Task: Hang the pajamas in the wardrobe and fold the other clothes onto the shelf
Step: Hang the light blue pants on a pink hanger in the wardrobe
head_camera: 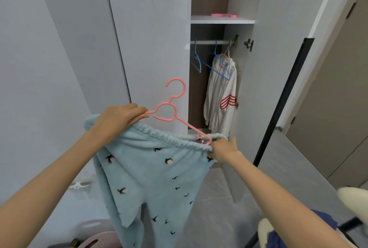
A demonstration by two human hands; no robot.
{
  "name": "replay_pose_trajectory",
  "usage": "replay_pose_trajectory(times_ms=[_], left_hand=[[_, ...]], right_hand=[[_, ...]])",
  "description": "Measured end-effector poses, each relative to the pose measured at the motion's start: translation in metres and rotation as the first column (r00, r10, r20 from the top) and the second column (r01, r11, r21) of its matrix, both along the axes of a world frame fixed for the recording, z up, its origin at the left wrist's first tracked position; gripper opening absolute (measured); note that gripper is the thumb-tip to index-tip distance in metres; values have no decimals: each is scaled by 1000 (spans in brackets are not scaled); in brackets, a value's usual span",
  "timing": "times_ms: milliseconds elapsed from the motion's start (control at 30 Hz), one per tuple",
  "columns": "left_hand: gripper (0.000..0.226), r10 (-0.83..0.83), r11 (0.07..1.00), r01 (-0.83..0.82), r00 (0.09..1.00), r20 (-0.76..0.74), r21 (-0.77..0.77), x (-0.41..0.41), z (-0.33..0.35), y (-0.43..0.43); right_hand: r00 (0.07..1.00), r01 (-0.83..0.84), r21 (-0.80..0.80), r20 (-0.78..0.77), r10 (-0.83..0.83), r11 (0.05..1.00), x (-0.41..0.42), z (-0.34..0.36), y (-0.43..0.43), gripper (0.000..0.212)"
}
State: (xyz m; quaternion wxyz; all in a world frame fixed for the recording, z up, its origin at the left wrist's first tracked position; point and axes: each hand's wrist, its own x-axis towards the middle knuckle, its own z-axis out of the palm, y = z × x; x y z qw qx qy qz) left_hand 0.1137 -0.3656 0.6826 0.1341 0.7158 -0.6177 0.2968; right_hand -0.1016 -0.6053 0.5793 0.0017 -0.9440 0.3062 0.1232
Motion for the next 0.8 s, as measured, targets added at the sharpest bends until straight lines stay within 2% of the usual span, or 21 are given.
replay_pose_trajectory(times_ms=[133, 200, 267, 333, 400, 500, 567, 633, 733, 800], left_hand=[[66, 22, 999, -25, 995, 100, 27, 1, -10, -1], [71, 58, 998, -62, 991, 123, 29, -1, -16, -3], [69, 114, 993, -113, 990, 86, -15, -2, -19, -5], [56, 186, 980, -185, 983, 1, -74, -3, -17, -8], [48, 215, 968, -224, 972, -90, -113, -3, -15, -9], [47, 141, 966, -173, 976, -169, -193, -4, -10, -8], [50, 64, 967, -106, 981, -182, -232, -6, -7, -7], [48, 12, 964, -61, 982, -190, -257, -7, -5, -7], [45, -15, 958, -26, 990, -140, -286, -11, -3, -10], [43, -8, 956, -28, 993, -120, -292, -14, -2, -14]], right_hand=[[988, 23, -85, 155, -10, 996, 2, 13, 1, 33], [961, -26, -151, 270, 66, 988, 6, 23, 6, 29], [902, -107, -244, 383, 197, 964, 10, 34, 15, 28], [806, -192, -331, 485, 341, 924, 16, 49, 23, 29], [694, -245, -320, 601, 396, 915, 21, 64, 31, 30], [505, -220, -185, 818, 274, 958, 22, 85, 33, 32], [410, -156, -146, 890, 199, 977, 19, 95, 29, 39], [402, -110, -170, 894, 200, 979, 17, 101, 26, 43], [501, -91, -286, 815, 292, 954, 19, 107, 24, 44], [562, -97, -294, 772, 296, 951, 20, 109, 25, 46]])
